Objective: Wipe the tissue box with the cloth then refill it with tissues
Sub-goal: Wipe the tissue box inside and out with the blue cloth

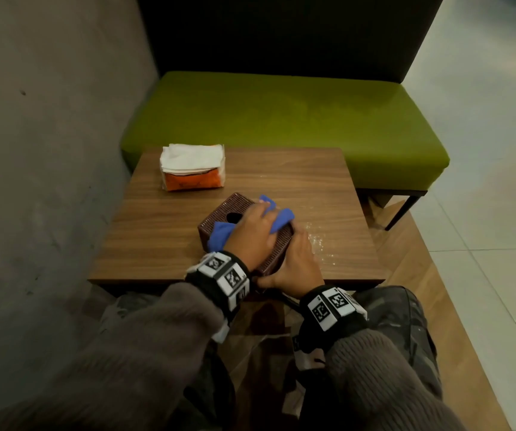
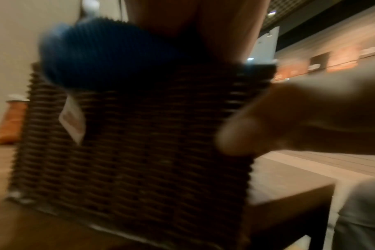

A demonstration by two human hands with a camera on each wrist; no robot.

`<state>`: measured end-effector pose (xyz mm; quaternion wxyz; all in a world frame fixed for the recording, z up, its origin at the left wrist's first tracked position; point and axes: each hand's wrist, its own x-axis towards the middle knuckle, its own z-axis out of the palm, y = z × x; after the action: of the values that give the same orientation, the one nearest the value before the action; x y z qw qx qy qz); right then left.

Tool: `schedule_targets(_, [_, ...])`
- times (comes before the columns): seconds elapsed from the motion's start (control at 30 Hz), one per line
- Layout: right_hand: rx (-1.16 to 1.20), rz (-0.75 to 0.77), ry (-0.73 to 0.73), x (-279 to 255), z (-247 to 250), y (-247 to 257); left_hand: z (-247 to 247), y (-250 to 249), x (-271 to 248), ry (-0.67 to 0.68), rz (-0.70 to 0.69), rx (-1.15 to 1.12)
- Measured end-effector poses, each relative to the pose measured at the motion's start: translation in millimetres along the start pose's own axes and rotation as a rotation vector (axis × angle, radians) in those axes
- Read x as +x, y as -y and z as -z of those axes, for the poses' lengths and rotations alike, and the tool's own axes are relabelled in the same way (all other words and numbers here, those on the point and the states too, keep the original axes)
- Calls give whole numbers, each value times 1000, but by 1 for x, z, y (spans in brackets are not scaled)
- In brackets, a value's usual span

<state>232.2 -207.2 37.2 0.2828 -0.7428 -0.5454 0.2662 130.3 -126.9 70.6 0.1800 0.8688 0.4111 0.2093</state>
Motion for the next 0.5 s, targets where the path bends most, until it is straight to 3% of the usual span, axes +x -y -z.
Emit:
schedule_targets(0.17, [-15,0,34,1,2,-1,21,-11,-27,94,-249,29])
schedule_targets(0.23, [38,-6,7,2,1,0,30,-11,-47,125,-379,148])
schedule_targets(0.3, [57,-16,-22,2,2,1,35,-6,-64,127,-298,233])
schedule_targets(0.4, [30,-9,-23,1,1,2,38,4,-67,29,-52,295])
schedule_targets(0.5, [14,-9,-21,0,2,5,34,-7,-44,55,38,302])
